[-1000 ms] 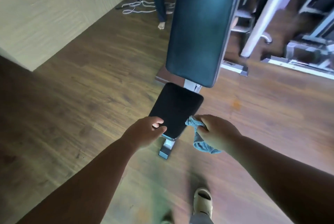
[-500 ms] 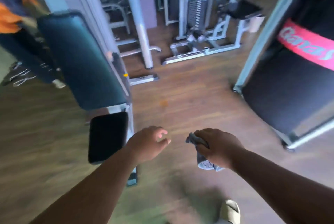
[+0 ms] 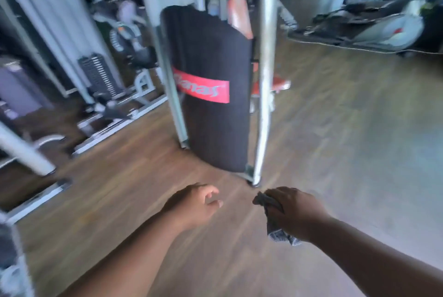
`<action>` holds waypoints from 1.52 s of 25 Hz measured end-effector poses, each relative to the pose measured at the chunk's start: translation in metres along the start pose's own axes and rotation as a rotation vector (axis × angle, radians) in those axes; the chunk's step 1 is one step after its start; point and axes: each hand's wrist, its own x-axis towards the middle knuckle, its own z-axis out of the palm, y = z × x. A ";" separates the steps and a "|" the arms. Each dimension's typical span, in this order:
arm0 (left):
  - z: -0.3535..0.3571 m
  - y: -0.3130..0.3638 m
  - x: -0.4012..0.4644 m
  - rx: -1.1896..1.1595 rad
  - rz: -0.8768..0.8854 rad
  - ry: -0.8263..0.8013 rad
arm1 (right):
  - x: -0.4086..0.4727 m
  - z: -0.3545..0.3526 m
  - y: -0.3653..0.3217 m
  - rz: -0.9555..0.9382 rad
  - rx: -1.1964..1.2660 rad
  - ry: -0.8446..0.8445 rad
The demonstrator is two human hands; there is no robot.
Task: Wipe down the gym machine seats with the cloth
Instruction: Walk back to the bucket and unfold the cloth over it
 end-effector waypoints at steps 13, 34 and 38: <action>0.040 0.287 0.318 0.062 0.345 -0.160 | 0.092 -0.130 0.291 0.416 0.021 0.140; 0.002 0.601 0.873 0.139 0.489 -0.249 | 0.463 -0.323 0.720 0.573 0.083 0.134; -0.004 0.649 0.958 0.111 0.417 -0.242 | 0.543 -0.368 0.809 0.508 0.150 0.100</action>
